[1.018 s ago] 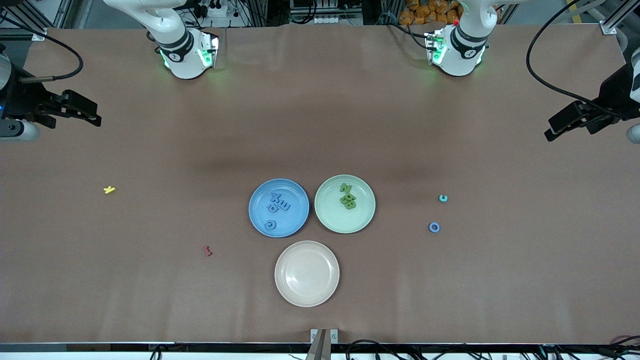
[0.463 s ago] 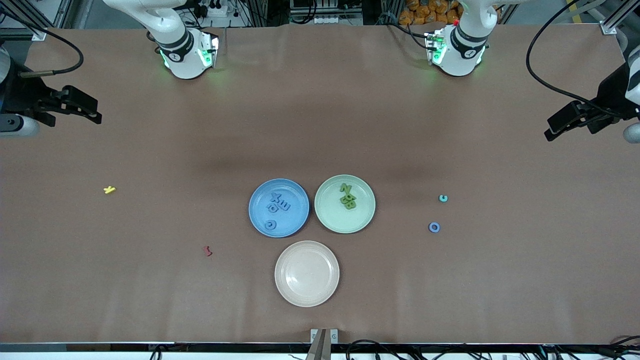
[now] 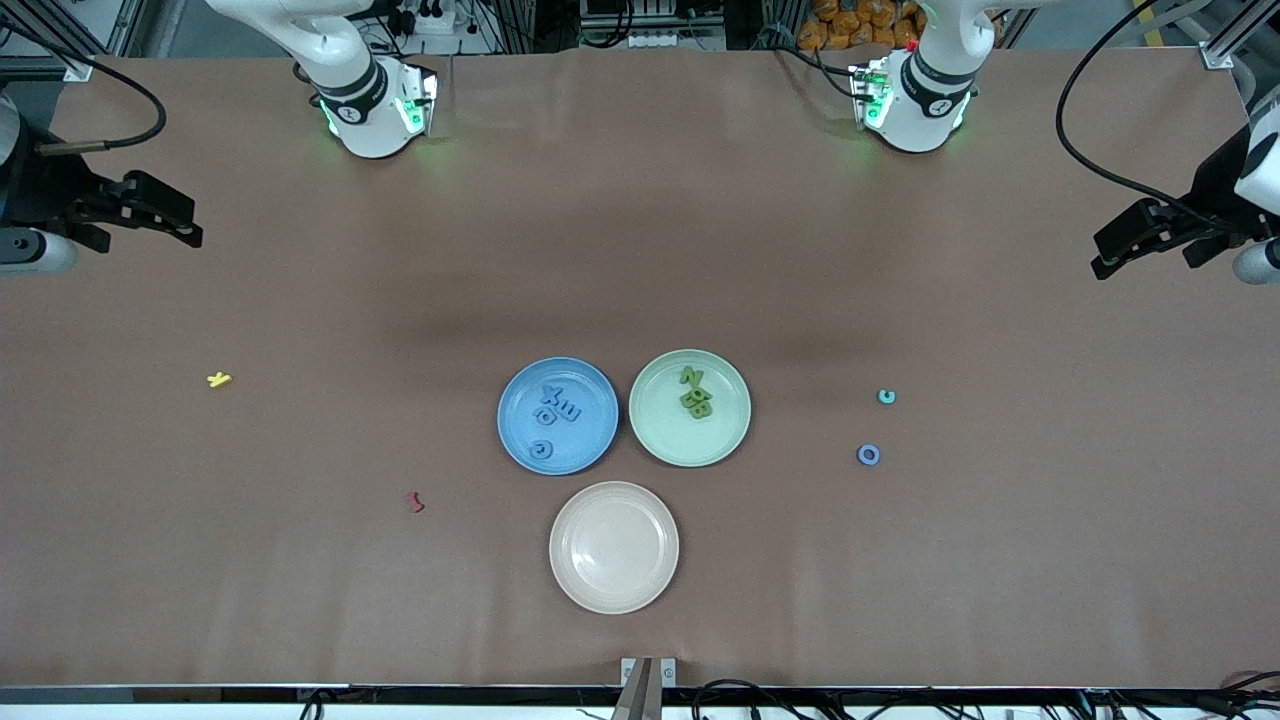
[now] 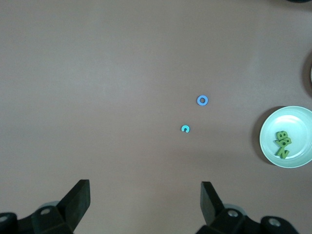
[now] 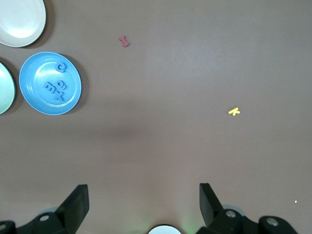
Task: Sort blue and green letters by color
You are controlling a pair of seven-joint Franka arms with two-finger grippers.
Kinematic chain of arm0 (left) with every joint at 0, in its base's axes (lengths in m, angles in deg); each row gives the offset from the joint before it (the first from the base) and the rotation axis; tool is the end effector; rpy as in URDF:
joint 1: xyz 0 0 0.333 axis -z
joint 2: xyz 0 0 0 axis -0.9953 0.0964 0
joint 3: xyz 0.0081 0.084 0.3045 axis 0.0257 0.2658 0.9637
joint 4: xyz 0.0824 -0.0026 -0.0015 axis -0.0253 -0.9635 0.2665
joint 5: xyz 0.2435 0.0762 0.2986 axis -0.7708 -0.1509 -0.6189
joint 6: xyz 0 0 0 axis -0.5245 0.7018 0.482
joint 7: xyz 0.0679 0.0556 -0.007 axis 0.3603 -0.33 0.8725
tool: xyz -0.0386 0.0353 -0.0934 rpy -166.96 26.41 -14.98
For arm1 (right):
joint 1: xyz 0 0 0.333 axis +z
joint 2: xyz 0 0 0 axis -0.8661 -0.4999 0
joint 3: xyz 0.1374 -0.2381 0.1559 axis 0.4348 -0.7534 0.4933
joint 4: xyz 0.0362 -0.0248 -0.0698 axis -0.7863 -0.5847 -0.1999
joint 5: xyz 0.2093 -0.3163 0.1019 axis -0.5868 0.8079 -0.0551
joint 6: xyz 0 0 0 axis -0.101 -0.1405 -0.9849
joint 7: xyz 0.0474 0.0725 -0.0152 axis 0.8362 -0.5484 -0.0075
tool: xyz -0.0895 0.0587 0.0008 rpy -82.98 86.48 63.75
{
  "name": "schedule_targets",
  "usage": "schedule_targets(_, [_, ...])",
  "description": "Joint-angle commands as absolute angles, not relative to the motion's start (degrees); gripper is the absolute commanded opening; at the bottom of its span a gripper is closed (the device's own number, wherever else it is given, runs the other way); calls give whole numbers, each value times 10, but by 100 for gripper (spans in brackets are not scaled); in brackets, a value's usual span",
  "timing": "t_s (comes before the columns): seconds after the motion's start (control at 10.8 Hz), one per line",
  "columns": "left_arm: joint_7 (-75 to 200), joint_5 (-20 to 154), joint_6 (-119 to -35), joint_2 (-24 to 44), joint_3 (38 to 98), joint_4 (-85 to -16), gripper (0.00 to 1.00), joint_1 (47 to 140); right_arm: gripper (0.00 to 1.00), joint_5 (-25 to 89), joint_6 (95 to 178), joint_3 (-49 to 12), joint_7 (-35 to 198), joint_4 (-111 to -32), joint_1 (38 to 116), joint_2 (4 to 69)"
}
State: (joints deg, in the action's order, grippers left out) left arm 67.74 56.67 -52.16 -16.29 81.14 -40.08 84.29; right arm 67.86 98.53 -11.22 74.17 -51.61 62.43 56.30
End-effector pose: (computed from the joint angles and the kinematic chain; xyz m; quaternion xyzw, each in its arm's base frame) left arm 0.5524 -0.0449 0.6431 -0.9977 -0.0590 -0.0336 0.0047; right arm 0.5514 0.0448 0.6579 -0.9987 -0.0201 0.0466 0.0083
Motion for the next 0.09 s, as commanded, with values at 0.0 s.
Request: schedule_targets(0.0, [663,556,-508,-165,812,-392,100,841,100,677,976,-120,746,-507,630,562])
